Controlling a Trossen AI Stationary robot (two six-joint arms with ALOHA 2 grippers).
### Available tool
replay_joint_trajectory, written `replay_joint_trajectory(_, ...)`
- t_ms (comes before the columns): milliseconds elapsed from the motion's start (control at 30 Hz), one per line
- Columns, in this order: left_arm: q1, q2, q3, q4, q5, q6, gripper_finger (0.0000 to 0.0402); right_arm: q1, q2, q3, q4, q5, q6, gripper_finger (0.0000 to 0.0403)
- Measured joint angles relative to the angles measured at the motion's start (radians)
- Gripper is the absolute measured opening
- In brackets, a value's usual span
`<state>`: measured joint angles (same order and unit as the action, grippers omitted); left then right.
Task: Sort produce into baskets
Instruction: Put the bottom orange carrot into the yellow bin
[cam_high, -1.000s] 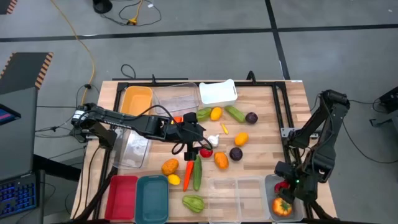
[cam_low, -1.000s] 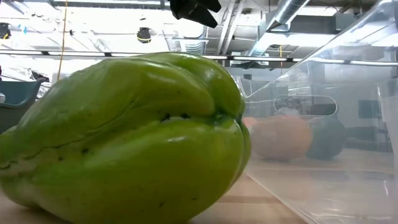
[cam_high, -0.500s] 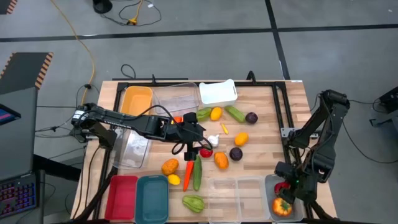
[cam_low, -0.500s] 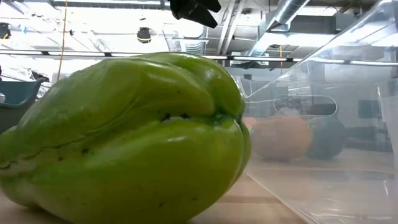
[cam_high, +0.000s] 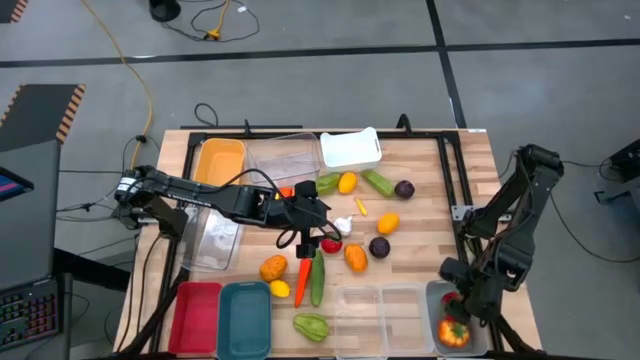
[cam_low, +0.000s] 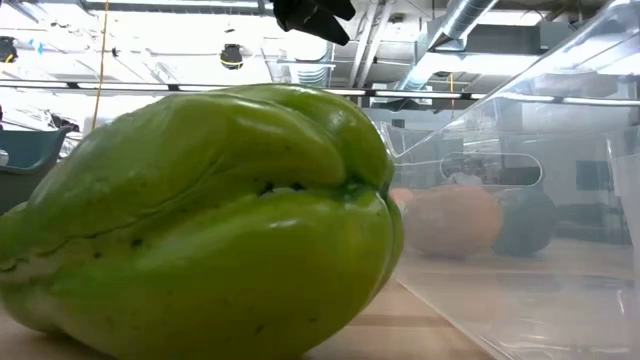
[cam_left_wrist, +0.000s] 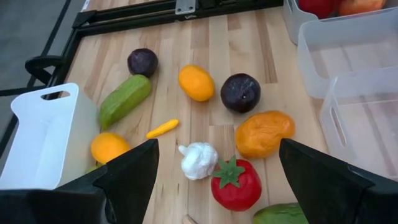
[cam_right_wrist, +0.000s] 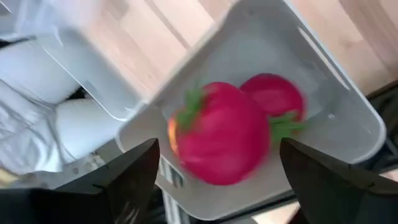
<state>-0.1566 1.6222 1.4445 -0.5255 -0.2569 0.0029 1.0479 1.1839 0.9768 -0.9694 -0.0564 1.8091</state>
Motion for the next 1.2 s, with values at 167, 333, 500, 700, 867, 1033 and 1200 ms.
replay_joint_trajectory(167, 0.000, 0.000, 0.000, -0.001, 0.000, 0.000, 0.0320, -0.003, 0.000, 0.000, -0.001, 0.001, -0.043, 0.0363)
replay_joint_trajectory(333, 0.000, 0.000, 0.000, -0.011, 0.020, 0.000, 0.0320, -0.010, 0.000, 0.000, 0.002, 0.002, -0.056, 0.0362)
replay_joint_trajectory(500, -0.009, 0.000, 0.000, -0.039, 0.119, 0.010, 0.0320, -0.023, 0.000, 0.000, 0.006, 0.032, -0.080, 0.0361)
replay_joint_trajectory(700, -0.044, 0.000, -0.024, -0.084, 0.130, -0.124, 0.0320, -0.050, 0.000, 0.000, 0.007, 0.091, -0.157, 0.0361)
replay_joint_trajectory(867, -0.073, 0.000, -0.072, -0.112, 0.130, -0.287, 0.0320, -0.076, 0.000, 0.000, 0.007, 0.110, -0.236, 0.0361)
replay_joint_trajectory(1033, -0.097, 0.001, -0.145, -0.107, 0.130, -0.373, 0.0320, -0.104, 0.000, 0.000, 0.008, 0.111, -0.296, 0.0361)
replay_joint_trajectory(1200, -0.111, 0.002, -0.211, -0.113, 0.098, -0.435, 0.0320, -0.127, 0.000, 0.000, 0.009, 0.111, -0.300, 0.0361)
